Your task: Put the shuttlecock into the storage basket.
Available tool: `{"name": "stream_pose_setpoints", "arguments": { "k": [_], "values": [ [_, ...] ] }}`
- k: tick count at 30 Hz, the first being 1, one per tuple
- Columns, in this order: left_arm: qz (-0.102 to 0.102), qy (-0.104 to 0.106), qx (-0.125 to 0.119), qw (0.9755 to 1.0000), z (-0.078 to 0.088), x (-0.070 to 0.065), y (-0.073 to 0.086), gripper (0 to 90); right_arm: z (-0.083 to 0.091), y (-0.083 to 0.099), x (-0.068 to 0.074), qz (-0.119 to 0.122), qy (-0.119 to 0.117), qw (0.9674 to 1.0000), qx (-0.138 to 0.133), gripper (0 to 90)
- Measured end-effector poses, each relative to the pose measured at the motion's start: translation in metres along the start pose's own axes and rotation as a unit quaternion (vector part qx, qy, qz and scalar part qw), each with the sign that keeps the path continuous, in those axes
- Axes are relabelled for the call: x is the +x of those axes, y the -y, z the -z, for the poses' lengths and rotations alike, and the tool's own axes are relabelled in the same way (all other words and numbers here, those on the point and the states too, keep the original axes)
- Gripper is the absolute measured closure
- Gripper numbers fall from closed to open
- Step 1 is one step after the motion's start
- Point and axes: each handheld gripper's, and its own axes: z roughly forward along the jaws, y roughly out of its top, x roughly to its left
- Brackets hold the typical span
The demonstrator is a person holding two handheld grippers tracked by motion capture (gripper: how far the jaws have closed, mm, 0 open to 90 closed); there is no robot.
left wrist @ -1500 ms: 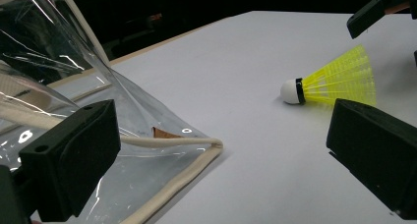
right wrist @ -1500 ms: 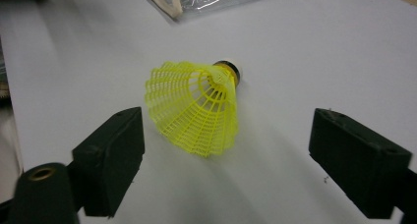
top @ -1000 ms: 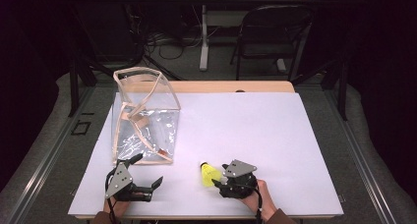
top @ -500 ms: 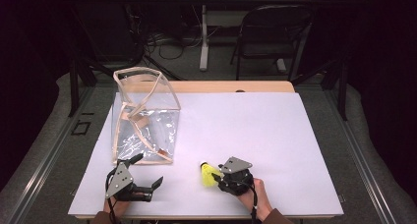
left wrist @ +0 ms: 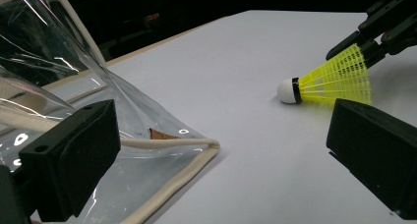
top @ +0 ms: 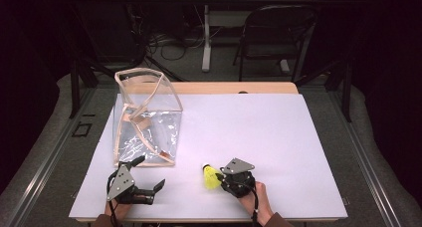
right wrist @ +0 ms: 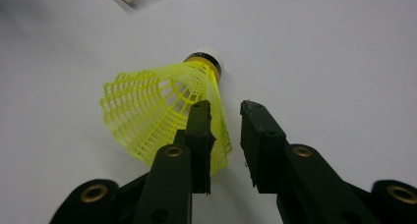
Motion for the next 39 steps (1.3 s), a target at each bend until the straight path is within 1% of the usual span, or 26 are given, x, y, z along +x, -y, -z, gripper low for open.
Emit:
{"name": "stream_pose_setpoints", "arguments": {
  "k": [5,9,13,18,25,32,39],
  "values": [
    [-0.001,0.001,0.001,1.0,-0.0001,0.0,0.0,0.0,0.0009,-0.0003,0.0008,-0.008,0.003,1.0,-0.004,78.1],
    [-0.002,0.001,0.0,1.0,-0.0001,-0.0001,0.0,0.0,0.0006,0.0001,0.0029,-0.015,0.005,0.9999,0.0,80.9],
    [-0.002,0.002,0.0,1.0,-0.0002,-0.0002,0.0,0.0,0.0006,0.0005,0.0043,-0.019,0.009,0.9998,-0.001,84.7],
    [-0.002,0.002,0.001,1.0,-0.0005,-0.0004,0.0,0.0,0.0001,0.0014,0.0038,-0.027,0.007,0.9996,-0.002,88.2],
    [-0.002,0.005,0.003,1.0,-0.0008,-0.0006,0.0001,0.0,0.0006,0.0018,0.0044,-0.027,0.005,0.9996,-0.005,89.4],
    [-0.002,0.006,0.003,1.0,-0.0011,-0.0008,0.0001,0.0,0.0039,0.0006,0.0034,-0.022,0.002,0.9996,-0.016,89.7],
    [-0.003,0.007,0.004,1.0,-0.0013,-0.001,0.0,0.0,0.0073,-0.0006,0.0025,-0.025,-0.003,0.9994,-0.024,89.7]
  ]
}}
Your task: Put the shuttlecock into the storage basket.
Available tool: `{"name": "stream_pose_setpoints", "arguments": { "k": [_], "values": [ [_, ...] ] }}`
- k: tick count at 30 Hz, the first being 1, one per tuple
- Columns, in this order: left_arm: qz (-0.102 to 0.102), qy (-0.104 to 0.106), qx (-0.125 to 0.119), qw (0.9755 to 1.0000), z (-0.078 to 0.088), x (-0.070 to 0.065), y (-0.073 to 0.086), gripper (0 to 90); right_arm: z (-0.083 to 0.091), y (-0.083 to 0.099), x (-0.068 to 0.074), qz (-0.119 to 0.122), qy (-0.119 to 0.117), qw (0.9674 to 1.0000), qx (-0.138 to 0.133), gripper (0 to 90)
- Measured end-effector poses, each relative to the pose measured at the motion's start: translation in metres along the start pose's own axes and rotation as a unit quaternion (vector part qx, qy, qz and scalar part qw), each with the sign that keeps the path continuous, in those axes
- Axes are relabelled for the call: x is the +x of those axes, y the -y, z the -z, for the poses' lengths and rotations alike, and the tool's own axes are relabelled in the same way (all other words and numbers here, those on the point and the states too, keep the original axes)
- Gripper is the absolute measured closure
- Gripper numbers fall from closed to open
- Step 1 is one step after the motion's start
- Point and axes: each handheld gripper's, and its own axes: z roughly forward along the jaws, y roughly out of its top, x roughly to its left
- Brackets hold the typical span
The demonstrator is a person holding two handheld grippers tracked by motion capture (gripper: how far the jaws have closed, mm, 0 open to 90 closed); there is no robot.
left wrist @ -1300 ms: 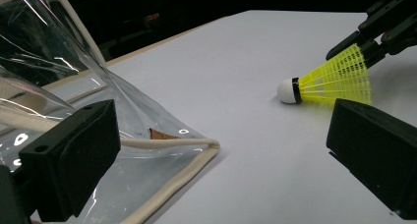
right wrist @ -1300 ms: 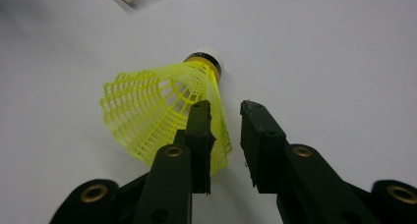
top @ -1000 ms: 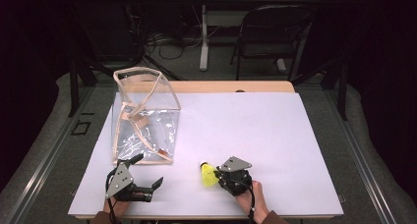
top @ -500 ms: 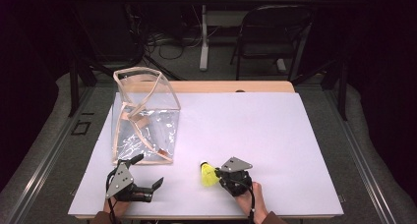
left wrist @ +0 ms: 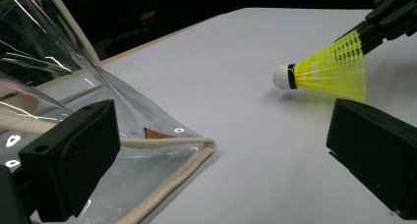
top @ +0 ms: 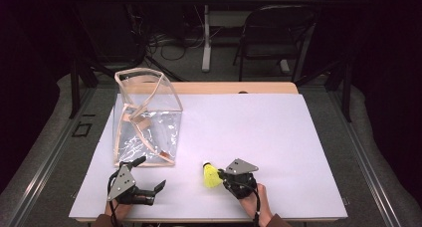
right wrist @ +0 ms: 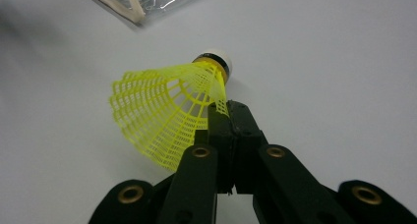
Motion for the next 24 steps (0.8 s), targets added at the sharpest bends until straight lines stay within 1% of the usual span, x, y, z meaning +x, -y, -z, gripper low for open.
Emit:
{"name": "stream_pose_setpoints", "arguments": {
  "k": [12,24],
  "values": [
    [0.0,0.001,0.001,1.0,-0.0003,-0.0002,-0.0001,0.0,0.0055,-0.0029,-0.0032,-0.006,-0.009,0.9999,-0.01,89.7],
    [-0.002,0.003,0.003,1.0,-0.0004,-0.0005,-0.0002,0.0,0.0096,-0.0048,-0.0073,-0.009,-0.008,0.9998,-0.017,89.7]
  ]
}}
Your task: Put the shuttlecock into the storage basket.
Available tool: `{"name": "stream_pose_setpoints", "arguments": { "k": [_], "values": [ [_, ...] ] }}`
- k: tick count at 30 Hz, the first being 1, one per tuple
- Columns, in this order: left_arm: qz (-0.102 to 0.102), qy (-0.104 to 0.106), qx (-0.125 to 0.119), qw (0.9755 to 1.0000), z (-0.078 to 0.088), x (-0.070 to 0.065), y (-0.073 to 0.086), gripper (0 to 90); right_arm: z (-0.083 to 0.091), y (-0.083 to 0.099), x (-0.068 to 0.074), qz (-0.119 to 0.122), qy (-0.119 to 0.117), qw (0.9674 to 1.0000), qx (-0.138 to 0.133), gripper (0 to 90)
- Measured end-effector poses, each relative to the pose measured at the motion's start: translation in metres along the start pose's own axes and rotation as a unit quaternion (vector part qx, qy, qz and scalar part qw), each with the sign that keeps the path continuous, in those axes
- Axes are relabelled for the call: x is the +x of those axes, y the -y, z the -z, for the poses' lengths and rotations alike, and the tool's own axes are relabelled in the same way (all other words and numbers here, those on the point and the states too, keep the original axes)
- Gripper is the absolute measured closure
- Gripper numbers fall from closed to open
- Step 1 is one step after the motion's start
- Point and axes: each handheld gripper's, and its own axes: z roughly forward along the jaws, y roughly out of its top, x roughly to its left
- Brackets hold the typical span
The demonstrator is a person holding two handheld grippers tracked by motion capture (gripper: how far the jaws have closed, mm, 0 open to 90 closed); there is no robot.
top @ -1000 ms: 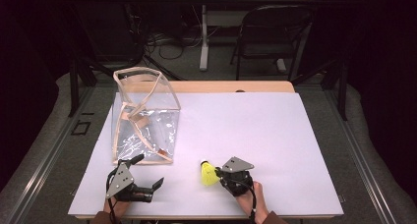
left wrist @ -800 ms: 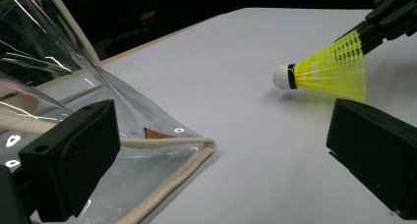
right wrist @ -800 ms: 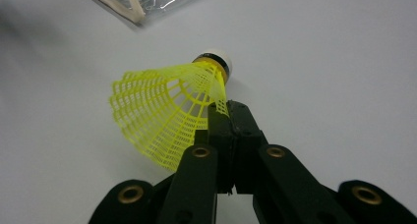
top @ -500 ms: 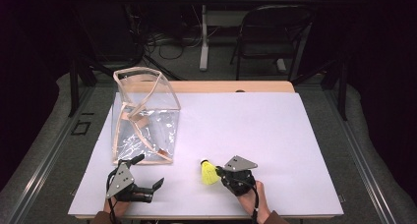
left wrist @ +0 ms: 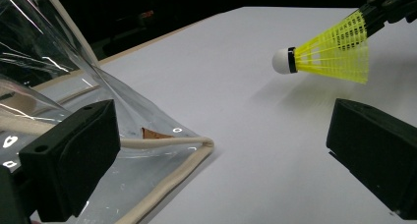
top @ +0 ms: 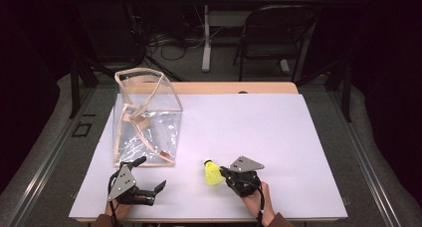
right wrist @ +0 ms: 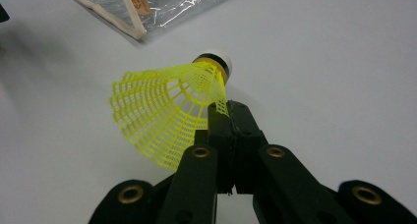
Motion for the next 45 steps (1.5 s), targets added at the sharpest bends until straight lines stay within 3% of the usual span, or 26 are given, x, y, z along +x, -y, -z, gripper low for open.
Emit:
{"name": "stream_pose_setpoints", "arguments": {
  "k": [13,31,45],
  "values": [
    [0.0,0.0,0.0,1.0,0.0,0.0,0.0,0.0,0.005,-0.002,-0.004,-0.005,0.002,0.9999,-0.008,89.9],
    [-0.002,0.001,0.001,1.0,-0.001,-0.001,0.0,0.0,0.008,-0.009,-0.004,0.009,0.0,0.9999,-0.013,90.0],
    [-0.003,0.0,0.0,1.0,0.0,0.0,-0.001,0.0,0.012,-0.011,-0.009,0.007,0.005,0.9999,-0.014,90.0]
  ]
}}
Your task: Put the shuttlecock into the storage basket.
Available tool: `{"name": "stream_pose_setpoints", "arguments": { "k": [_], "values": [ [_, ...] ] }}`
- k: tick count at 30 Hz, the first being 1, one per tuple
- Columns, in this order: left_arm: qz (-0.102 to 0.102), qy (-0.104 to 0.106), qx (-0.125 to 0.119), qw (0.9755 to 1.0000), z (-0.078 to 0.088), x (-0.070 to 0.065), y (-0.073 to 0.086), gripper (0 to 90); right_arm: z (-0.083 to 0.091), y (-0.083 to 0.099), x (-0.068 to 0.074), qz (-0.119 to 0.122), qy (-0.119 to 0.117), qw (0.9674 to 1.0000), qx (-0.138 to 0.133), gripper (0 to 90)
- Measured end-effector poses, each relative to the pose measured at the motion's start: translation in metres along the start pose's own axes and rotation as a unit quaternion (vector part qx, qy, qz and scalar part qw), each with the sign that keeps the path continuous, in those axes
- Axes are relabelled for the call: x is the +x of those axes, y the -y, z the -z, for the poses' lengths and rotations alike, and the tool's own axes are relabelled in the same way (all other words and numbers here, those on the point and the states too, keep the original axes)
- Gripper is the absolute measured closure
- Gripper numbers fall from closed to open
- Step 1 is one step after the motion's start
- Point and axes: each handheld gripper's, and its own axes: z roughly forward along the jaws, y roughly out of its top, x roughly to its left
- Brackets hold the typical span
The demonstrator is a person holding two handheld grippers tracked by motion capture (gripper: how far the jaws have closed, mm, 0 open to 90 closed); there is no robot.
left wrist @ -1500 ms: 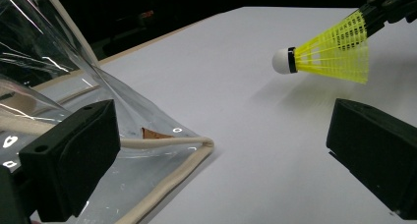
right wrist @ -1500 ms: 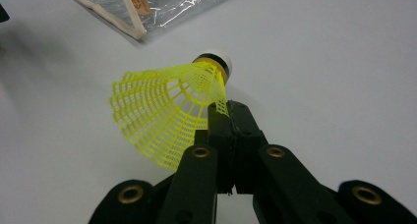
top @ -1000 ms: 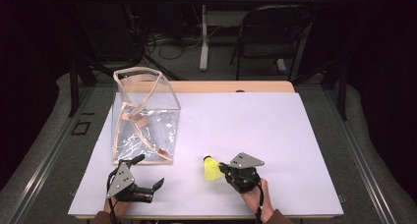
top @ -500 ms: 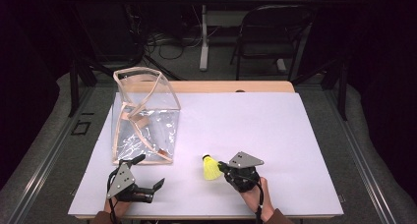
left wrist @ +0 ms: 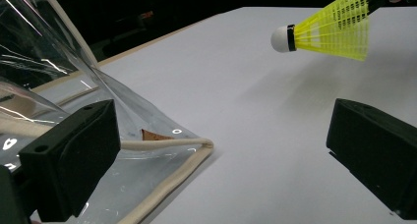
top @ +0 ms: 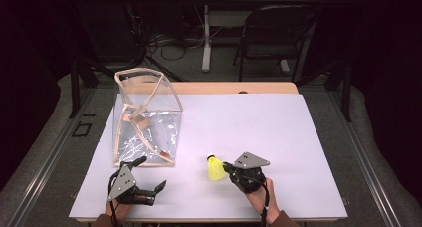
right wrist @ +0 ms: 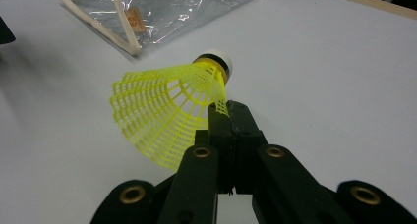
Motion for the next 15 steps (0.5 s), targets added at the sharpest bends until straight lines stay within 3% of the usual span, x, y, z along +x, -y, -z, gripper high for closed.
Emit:
{"name": "stream_pose_setpoints", "arguments": {
  "k": [15],
  "values": [
    [0.001,0.0,-0.002,1.0,0.0,0.0,0.0,0.0,0.002,-0.014,-0.007,-0.001,0.005,0.9999,-0.013,90.0]
  ]
}}
